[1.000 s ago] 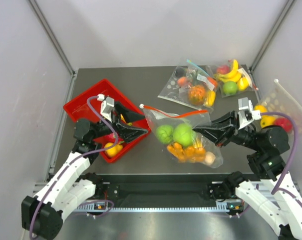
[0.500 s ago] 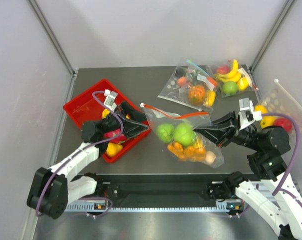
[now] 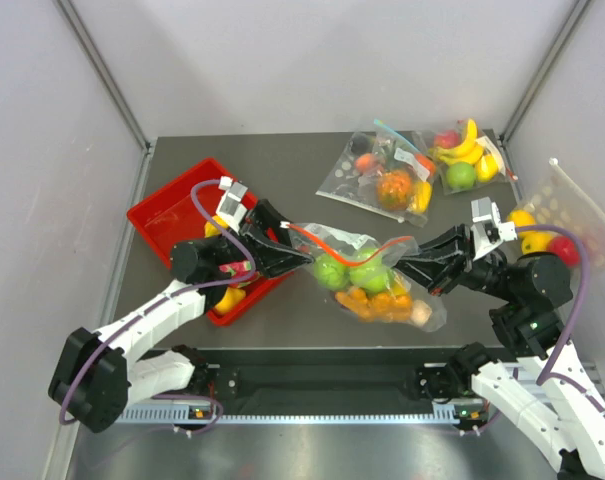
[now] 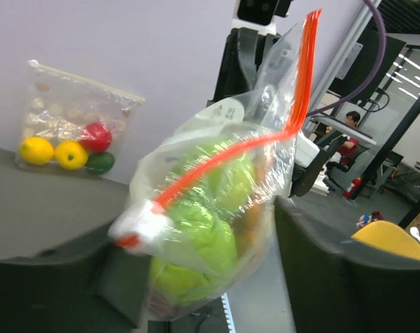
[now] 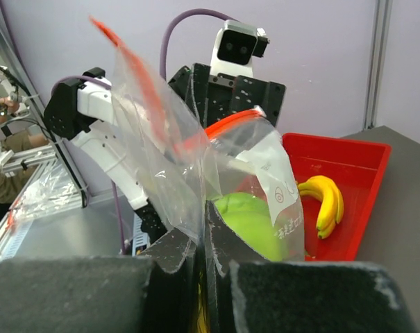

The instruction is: Open the zip-top bag and remove the fake food

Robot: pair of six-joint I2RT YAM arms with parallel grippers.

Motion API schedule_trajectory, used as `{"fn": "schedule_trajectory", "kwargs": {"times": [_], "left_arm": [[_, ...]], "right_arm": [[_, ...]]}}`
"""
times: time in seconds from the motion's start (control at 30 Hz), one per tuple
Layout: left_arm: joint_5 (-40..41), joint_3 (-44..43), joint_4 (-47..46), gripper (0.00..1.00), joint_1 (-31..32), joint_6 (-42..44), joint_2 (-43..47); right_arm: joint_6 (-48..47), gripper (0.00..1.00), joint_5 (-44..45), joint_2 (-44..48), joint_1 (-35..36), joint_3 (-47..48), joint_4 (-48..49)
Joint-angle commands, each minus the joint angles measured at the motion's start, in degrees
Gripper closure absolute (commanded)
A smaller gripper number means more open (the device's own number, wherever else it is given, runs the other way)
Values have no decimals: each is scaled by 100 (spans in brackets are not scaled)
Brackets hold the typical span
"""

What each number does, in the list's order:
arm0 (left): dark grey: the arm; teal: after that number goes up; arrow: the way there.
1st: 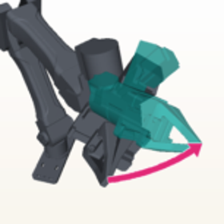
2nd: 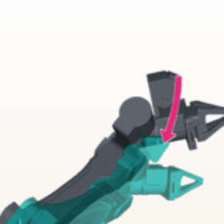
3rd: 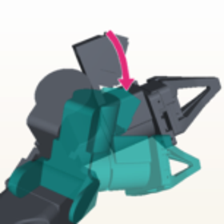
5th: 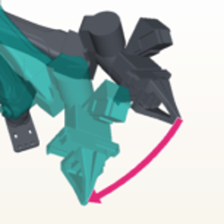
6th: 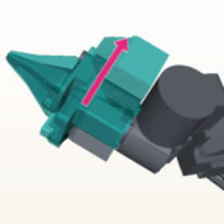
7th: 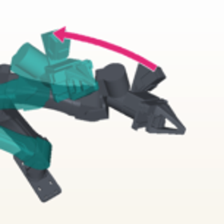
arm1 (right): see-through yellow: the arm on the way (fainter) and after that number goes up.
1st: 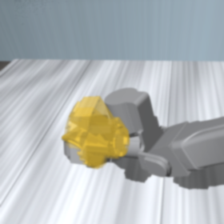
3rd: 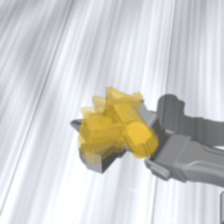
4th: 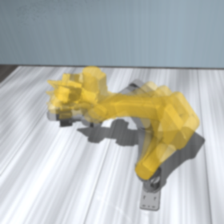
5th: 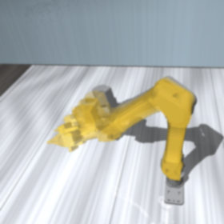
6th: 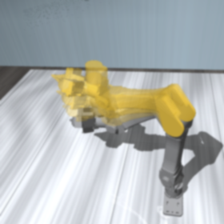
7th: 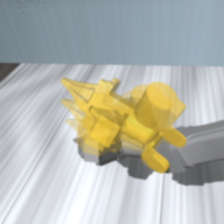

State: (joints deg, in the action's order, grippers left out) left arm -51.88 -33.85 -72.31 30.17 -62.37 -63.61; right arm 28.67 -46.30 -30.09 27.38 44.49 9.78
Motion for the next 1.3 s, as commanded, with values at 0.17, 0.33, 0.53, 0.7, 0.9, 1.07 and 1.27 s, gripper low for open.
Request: {"fn": "schedule_trajectory", "kwargs": {"times": [0.17,0.33,0.53,0.7,0.9,1.07,1.27], "left_arm": [[64,-228,76,96,419,664,86],[221,-463,2215,100,428,2257,595],[933,-1228,6069,100,428,4756,1009],[645,-1616,7133,100,419,5471,615],[381,-1713,7381,100,419,5832,280],[170,-1775,7416,100,428,5991,78],[11,-1862,7521,100,428,6070,7]], "right_arm": [[-10,100,262,38,40,-151,393],[-430,79,727,134,40,-239,-403],[-1730,18,2194,574,31,103,-2529],[-2303,8,2635,434,31,323,-3070],[-2515,9,2751,47,40,376,-2887],[-2269,24,1785,-654,110,236,-2069],[-2260,36,1721,-1297,812,349,-1321]]}}
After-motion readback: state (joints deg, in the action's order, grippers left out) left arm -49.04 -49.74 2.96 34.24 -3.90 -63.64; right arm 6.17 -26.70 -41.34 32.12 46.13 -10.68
